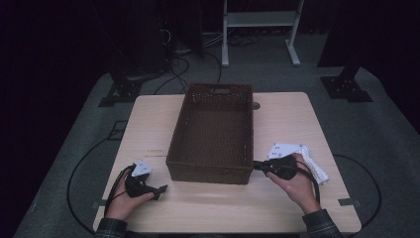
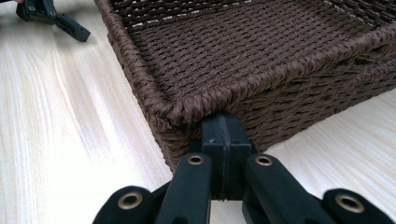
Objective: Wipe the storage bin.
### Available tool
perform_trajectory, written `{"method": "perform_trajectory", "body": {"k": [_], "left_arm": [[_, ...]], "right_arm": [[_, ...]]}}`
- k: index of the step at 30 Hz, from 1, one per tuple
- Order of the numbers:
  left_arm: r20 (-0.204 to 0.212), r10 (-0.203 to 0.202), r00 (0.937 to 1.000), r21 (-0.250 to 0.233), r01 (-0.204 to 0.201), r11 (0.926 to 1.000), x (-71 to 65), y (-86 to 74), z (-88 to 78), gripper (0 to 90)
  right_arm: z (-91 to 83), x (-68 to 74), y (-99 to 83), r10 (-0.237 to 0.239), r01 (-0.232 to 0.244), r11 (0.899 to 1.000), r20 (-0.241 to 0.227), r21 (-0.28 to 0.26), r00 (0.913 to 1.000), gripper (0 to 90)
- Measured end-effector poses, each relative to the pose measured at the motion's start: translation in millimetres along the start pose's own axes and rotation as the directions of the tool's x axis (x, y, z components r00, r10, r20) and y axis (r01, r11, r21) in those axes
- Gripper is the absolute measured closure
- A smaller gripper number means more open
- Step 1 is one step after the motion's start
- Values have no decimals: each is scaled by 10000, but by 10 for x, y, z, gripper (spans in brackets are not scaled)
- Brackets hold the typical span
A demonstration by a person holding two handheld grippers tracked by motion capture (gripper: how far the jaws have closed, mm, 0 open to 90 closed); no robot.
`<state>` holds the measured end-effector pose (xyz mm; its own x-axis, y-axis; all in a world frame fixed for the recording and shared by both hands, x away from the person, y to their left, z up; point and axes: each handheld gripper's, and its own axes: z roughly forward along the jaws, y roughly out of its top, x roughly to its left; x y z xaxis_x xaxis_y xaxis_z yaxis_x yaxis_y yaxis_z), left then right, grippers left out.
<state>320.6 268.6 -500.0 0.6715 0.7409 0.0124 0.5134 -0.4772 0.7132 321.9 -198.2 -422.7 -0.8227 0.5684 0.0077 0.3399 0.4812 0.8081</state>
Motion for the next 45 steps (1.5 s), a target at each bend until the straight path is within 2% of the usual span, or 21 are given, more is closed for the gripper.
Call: {"method": "perform_trajectory", "body": {"k": [7, 10, 14, 18, 27, 36, 42, 45], "left_arm": [[-3, 2, 10000, 5, -2, 10000, 0, 0, 0, 0], [-3, 2, 10000, 4, -2, 10000, 0, 0, 0, 0], [-6, 30, 10000, 4, -30, 10000, 2, 0, 0, 0], [-5, 30, 10000, 1, -30, 10000, 2, 0, 0, 0], [-4, 28, 10000, 0, -28, 10000, 2, 1, 0, 0], [-4, 27, 10000, -2, -27, 10000, 2, 0, 0, 0], [-3, 27, 10000, 0, -27, 10000, 2, 0, 0, 0], [-3, 27, 10000, 1, -27, 10000, 2, 1, 0, 0]], "right_arm": [[-5, -15, -12, 44, -44, 10000, 91, -22, 9999, 894], [1, -40, -46, 68, -69, 10000, 352, 47, 9994, 879], [7, -84, -129, 237, -263, 9991, 748, 334, 9969, 770], [-1, -109, -256, 471, -535, 9973, 1201, 509, 9916, 618], [-42, -78, -566, 848, -986, 9903, 1371, 978, 9869, 401], [-32, -27, -805, 1092, -1277, 9818, 1329, 1403, 9851, 303], [-11, -14, -889, 1126, -1371, 9760, 1469, 1690, 9827, 251], [-2, -7, -910, 1152, -1397, 9770, 1525, 1610, 9816, 238]]}}
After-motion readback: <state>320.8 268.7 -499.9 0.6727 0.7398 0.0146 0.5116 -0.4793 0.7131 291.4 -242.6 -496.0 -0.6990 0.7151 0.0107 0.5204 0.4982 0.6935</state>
